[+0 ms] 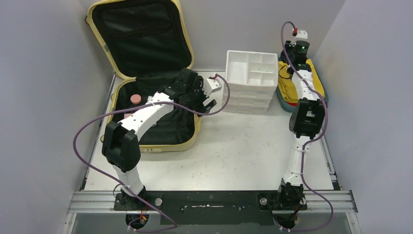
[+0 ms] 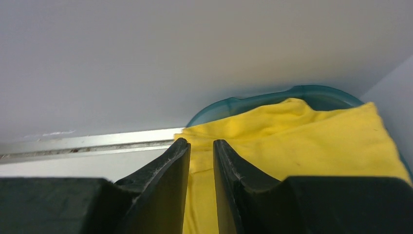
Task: Open, take out, and arrange the luggage
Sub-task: Adjust the storage box at the center of the board.
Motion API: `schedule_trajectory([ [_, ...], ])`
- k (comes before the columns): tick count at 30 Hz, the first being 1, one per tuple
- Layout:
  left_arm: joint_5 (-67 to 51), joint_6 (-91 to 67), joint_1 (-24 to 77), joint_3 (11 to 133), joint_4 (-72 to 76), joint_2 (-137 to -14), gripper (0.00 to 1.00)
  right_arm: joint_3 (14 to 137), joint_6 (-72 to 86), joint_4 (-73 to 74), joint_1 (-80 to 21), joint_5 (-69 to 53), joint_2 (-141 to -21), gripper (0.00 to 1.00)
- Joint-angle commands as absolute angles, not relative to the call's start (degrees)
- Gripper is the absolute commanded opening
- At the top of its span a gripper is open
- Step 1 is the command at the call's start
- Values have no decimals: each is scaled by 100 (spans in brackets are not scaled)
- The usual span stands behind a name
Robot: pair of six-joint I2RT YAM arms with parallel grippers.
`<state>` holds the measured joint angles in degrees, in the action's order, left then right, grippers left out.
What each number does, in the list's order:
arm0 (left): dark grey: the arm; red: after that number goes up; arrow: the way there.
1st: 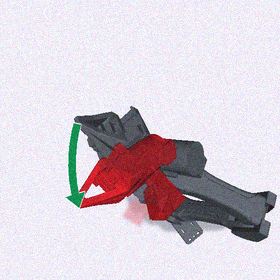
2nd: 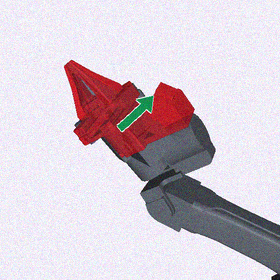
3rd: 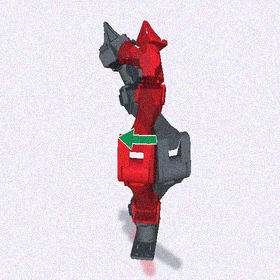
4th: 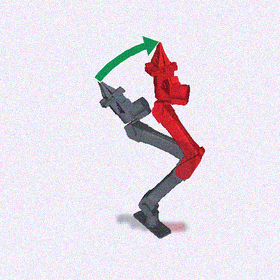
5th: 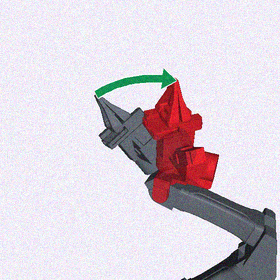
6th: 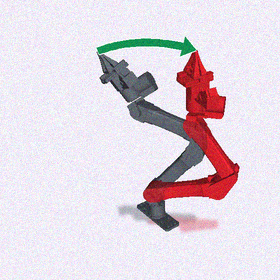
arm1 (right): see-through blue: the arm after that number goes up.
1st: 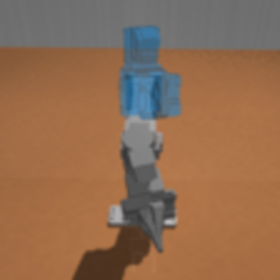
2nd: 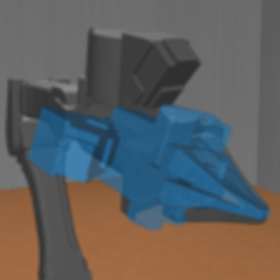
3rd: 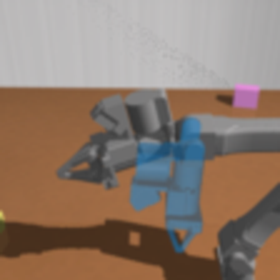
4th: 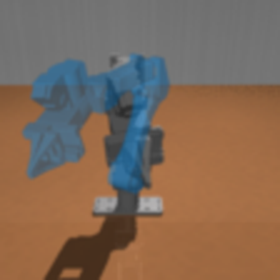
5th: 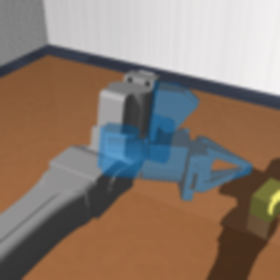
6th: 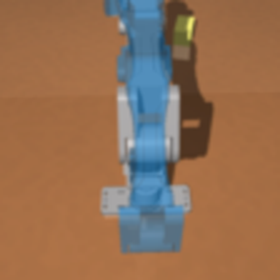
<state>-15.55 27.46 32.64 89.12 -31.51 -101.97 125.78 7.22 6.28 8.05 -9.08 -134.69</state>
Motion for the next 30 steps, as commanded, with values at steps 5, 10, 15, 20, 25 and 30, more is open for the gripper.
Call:
schedule_trajectory([
  [5,-1971,2567,3295,9700,-3393,-10428,97,11967,375,-352,599,-2473,-13189,22],
  [10,-1574,2318,3330,9838,-3200,-10504,97,10179,260,-1141,731,-3741,-12191,19],
  [15,-548,2074,3349,9837,-2767,-10561,97,8830,-121,-1539,832,-4902,-11266,19],
  [20,-46,1904,3340,9768,-2463,-10595,97,8104,-374,-1539,827,-5614,-10687,18],
  [25,350,1821,3339,9775,-2355,-10641,97,7522,-379,-1514,756,-6100,-10174,18],
  [30,463,1787,3314,9740,-2290,-10655,97,7089,-604,-1239,598,-6333,-9696,17],
])
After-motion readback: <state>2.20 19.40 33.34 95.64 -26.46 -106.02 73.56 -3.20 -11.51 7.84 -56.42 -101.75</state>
